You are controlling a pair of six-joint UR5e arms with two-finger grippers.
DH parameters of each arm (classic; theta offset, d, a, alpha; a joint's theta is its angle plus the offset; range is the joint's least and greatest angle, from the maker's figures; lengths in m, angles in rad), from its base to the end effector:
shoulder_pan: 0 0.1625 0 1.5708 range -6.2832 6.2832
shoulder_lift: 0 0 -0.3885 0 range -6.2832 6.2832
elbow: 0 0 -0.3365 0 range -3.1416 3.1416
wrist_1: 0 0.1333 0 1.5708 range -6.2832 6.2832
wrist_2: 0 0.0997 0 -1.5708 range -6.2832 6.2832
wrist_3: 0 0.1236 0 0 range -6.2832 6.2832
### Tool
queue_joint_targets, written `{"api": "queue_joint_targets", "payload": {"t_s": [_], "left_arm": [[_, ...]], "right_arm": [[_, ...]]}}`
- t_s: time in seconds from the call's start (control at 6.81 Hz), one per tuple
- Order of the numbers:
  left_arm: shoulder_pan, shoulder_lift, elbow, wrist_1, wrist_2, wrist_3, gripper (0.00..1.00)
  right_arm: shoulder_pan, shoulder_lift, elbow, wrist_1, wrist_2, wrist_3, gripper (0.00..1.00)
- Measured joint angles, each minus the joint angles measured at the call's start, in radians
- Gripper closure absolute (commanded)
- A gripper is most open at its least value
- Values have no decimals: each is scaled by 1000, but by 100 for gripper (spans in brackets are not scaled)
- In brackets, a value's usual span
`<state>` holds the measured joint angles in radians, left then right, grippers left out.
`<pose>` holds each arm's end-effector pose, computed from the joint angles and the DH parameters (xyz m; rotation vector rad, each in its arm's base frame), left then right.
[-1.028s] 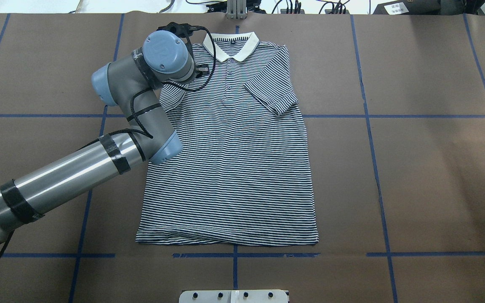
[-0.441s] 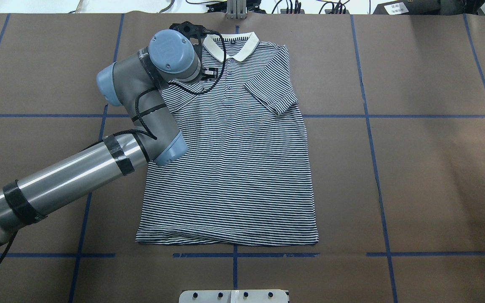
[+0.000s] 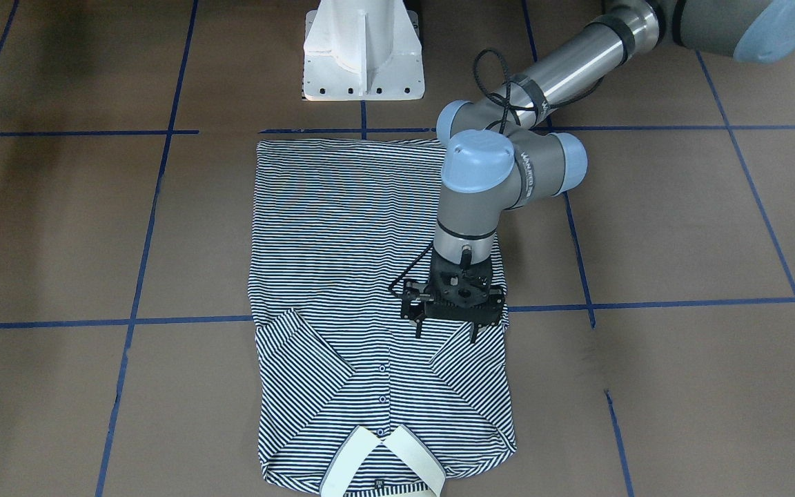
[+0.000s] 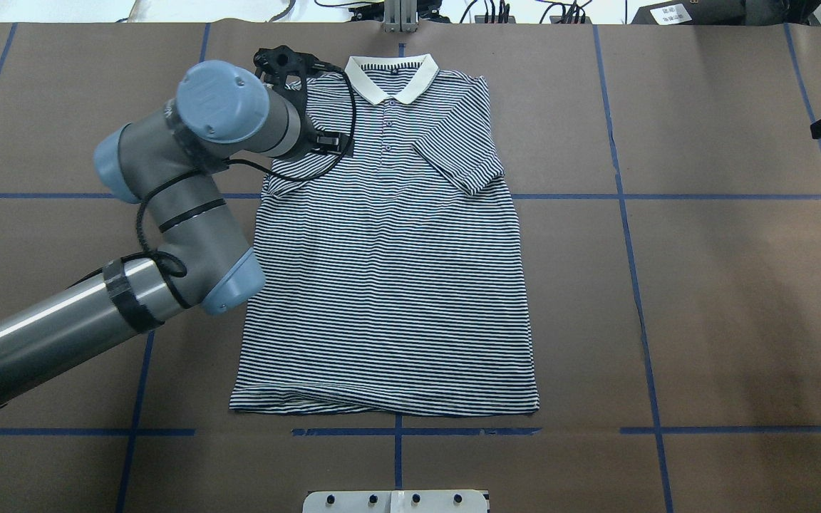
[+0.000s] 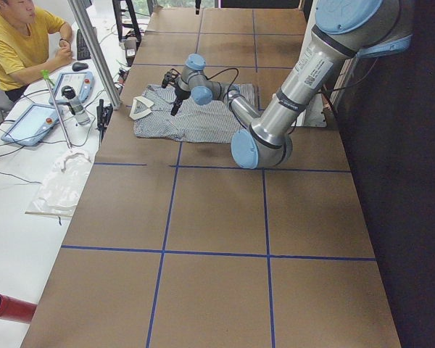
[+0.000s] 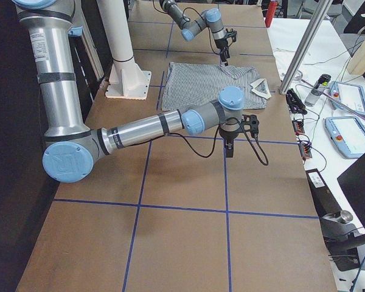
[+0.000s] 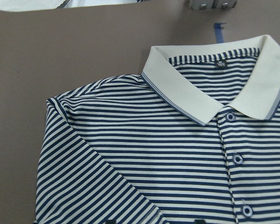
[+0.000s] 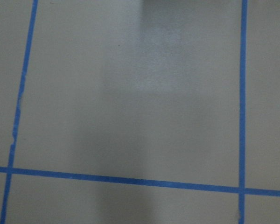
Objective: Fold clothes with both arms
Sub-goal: 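Lower the left gripper to the hem corner while the right gripper approaches the other corner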
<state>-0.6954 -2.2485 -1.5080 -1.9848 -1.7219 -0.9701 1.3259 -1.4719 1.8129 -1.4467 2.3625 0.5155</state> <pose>0.4444 -0.5202 0.2486 0.5101 0.9014 -0.0083 -0.0732 -0.4801 0.4695 0.1204 -0.8838 0.0684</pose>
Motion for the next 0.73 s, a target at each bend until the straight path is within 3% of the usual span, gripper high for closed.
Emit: {"api": "queue_joint_targets", "payload": {"t_s": [0.29, 0.44, 0.73], "left_arm": [[69, 132, -191, -2, -14, -12, 0], [106, 178, -251, -3, -16, -41, 0], [175, 282, -349, -5, -7, -143, 1]], "right_arm": [[-177, -92, 207, 19, -69, 298, 0], [-301, -116, 265, 88, -145, 491, 0], [-600, -140, 332, 225, -385, 870, 7]]}}
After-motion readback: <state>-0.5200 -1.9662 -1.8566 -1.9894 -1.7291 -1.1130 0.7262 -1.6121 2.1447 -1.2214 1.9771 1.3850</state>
